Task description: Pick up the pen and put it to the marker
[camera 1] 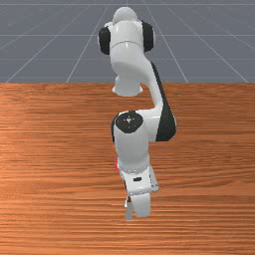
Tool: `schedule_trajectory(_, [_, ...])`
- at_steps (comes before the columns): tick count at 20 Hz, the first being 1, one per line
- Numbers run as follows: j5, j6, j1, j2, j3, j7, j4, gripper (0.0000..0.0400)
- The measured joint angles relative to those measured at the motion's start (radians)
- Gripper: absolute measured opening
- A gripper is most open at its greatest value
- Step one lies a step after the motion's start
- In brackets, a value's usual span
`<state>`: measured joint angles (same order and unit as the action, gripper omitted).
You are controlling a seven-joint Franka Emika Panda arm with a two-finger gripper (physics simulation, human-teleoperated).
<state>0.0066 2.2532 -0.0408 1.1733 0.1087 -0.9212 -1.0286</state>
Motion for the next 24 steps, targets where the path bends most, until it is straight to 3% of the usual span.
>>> schedule_trajectory(5, [-0.003,0.108,-0.023,-0.091,0.013,-0.049,-0.188,0.0])
schedule_trajectory(10, [-0.002,0.09,-0.089,-0.086,0.018,-0.135,-0.174,0.0])
schedule_trajectory(24, [-0.017,0.105,-0.147,-0.106,-0.019,-0.169,-0.206,0.0])
